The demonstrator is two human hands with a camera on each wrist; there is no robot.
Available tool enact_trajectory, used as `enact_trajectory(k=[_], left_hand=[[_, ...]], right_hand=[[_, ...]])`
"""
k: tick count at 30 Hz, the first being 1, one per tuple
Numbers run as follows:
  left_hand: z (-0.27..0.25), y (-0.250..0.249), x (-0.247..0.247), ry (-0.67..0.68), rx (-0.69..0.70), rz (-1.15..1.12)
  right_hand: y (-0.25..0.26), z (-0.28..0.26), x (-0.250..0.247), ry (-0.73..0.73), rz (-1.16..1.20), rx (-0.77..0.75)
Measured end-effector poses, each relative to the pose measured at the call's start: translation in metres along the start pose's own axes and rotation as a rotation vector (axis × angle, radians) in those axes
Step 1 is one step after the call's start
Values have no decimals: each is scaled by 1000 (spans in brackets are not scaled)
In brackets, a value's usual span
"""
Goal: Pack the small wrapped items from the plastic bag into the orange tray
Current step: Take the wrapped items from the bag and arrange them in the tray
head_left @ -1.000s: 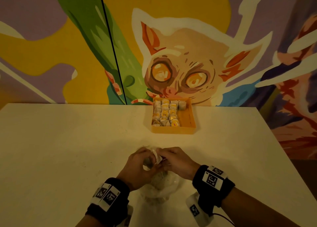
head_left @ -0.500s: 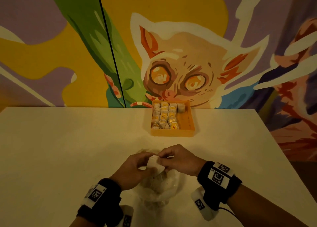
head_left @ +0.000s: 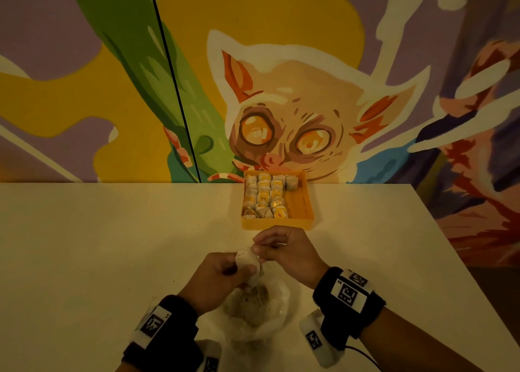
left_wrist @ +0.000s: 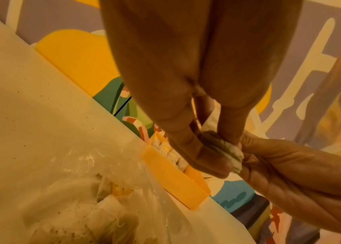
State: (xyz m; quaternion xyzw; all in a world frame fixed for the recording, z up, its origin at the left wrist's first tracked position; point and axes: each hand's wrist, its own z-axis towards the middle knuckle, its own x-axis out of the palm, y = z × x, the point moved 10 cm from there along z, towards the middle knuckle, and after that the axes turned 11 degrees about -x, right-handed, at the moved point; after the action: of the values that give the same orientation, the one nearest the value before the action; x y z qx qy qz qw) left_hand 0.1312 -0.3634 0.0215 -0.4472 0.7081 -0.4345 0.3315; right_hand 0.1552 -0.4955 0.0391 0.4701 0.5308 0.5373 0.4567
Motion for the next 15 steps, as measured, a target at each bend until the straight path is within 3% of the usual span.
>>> enact_trajectory(k=[4,9,15], left_hand=[[0,-7,-4,-40,32,33],[-2,-15,-8,-103,81,89],[-1,-20,-17,-160,99,9]], right_hand=[[-4,-2,0,-29,67,51],[-14,-5,13,142,-69,157],[-7,4,5,48,37,105]])
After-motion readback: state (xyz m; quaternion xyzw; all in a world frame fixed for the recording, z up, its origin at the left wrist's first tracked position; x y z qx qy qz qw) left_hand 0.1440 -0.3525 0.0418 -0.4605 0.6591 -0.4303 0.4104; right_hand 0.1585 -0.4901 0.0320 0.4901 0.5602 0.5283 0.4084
